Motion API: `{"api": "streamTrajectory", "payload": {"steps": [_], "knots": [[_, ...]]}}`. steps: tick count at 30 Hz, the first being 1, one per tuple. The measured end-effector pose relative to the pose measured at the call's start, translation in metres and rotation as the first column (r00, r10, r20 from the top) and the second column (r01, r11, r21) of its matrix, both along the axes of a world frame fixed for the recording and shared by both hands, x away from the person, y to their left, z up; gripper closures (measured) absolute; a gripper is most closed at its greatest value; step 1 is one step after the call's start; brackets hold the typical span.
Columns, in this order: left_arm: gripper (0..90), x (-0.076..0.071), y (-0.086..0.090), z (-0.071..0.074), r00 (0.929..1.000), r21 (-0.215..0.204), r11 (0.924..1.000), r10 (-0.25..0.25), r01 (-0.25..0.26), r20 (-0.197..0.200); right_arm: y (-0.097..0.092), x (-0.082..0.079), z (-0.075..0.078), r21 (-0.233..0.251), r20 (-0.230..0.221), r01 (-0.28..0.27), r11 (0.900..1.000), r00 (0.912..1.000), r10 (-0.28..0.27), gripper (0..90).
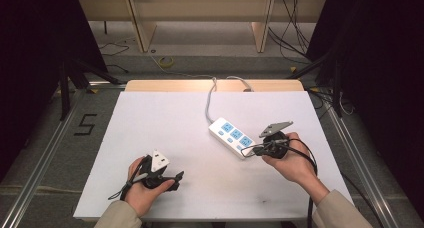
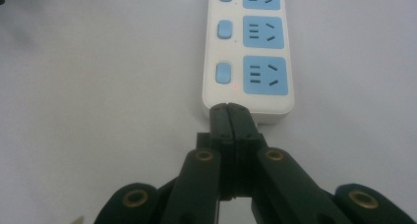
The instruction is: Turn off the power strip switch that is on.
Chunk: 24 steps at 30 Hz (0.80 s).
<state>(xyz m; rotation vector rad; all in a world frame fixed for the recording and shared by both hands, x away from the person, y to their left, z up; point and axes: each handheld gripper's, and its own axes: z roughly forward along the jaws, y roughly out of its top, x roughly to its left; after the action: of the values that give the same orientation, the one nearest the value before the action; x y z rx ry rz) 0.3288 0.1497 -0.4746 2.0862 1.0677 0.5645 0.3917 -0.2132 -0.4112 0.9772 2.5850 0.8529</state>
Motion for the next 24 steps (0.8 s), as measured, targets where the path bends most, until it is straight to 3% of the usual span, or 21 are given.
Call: {"api": "streamTrajectory", "payload": {"steps": [24], "knots": [[19.2, 0.0, -0.001, 0.0, 1.0, 0.0, 1.0, -0.002, 0.002, 0.0, 0.013, 0.014, 0.003, -0.032, -0.012, 0.0, 0.9995, 0.9999, -0.001, 90.0]]}}
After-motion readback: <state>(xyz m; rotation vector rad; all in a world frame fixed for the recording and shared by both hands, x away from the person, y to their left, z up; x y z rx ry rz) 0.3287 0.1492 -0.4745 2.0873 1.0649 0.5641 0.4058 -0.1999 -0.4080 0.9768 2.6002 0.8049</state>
